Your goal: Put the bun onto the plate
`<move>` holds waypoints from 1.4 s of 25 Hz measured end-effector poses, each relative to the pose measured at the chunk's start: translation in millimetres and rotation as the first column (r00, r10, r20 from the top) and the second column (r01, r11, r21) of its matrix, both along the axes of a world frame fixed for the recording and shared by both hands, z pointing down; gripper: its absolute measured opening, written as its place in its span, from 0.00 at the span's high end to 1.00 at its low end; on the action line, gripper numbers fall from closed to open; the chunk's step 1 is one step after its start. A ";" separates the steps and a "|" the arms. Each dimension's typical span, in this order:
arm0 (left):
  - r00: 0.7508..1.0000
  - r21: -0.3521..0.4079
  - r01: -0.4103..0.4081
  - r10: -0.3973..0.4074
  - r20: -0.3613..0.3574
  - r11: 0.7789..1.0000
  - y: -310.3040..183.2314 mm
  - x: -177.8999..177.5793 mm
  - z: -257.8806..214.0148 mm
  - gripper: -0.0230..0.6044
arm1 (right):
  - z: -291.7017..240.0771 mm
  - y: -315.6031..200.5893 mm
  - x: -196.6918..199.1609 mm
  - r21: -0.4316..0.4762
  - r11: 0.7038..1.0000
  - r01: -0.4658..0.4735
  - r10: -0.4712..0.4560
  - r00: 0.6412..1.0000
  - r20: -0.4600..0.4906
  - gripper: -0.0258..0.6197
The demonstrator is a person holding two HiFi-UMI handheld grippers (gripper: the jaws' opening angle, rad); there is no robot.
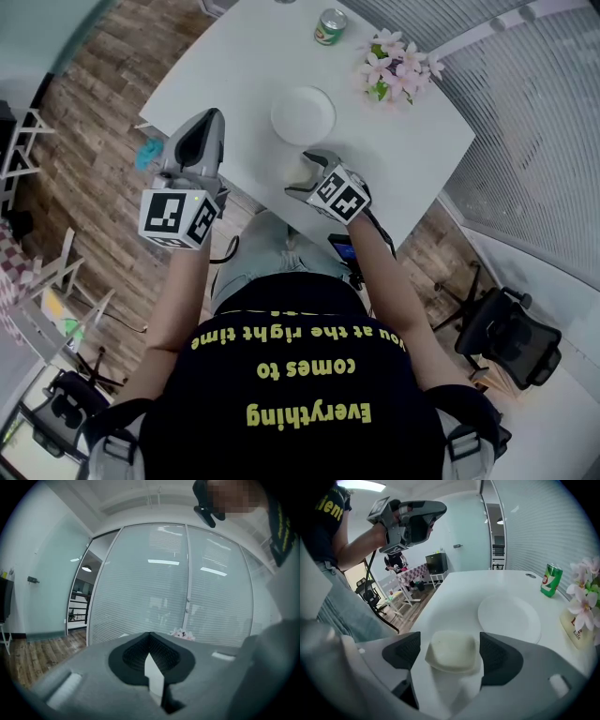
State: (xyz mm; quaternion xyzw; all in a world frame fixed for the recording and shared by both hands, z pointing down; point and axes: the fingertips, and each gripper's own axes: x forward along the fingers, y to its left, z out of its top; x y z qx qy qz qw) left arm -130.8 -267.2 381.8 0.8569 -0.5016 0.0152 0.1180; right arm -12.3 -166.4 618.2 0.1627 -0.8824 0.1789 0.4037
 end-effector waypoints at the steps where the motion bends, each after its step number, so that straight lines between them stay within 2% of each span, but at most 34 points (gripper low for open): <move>1: 1.000 -0.001 0.000 0.000 0.000 1.000 0.5 -0.1 0.3 0.97 | 1.7 -0.5 -0.4 0.005 1.000 0.005 -0.005 1.000 -0.012 0.35; 7: 1.000 -0.005 0.008 -0.008 0.003 1.000 1.1 -3.0 1.7 0.97 | 16.7 2.2 -2.8 0.006 0.997 0.078 -0.076 0.991 -0.113 0.33; 11: 1.000 -0.006 0.011 -0.011 0.004 1.000 1.1 -5.1 2.2 0.97 | 21.8 1.6 -1.7 0.027 0.996 0.087 -0.082 0.985 -0.154 0.33; 23: 1.000 -0.015 0.003 -0.003 -0.002 1.000 1.5 -4.3 6.5 0.97 | 21.8 1.5 -4.0 0.068 0.995 0.072 -0.063 0.989 -0.133 0.32; 35: 1.000 -0.013 0.003 -0.003 0.003 1.000 -0.5 -3.7 6.0 0.97 | 21.4 0.6 -2.3 0.053 0.997 0.063 -0.055 0.990 -0.127 0.34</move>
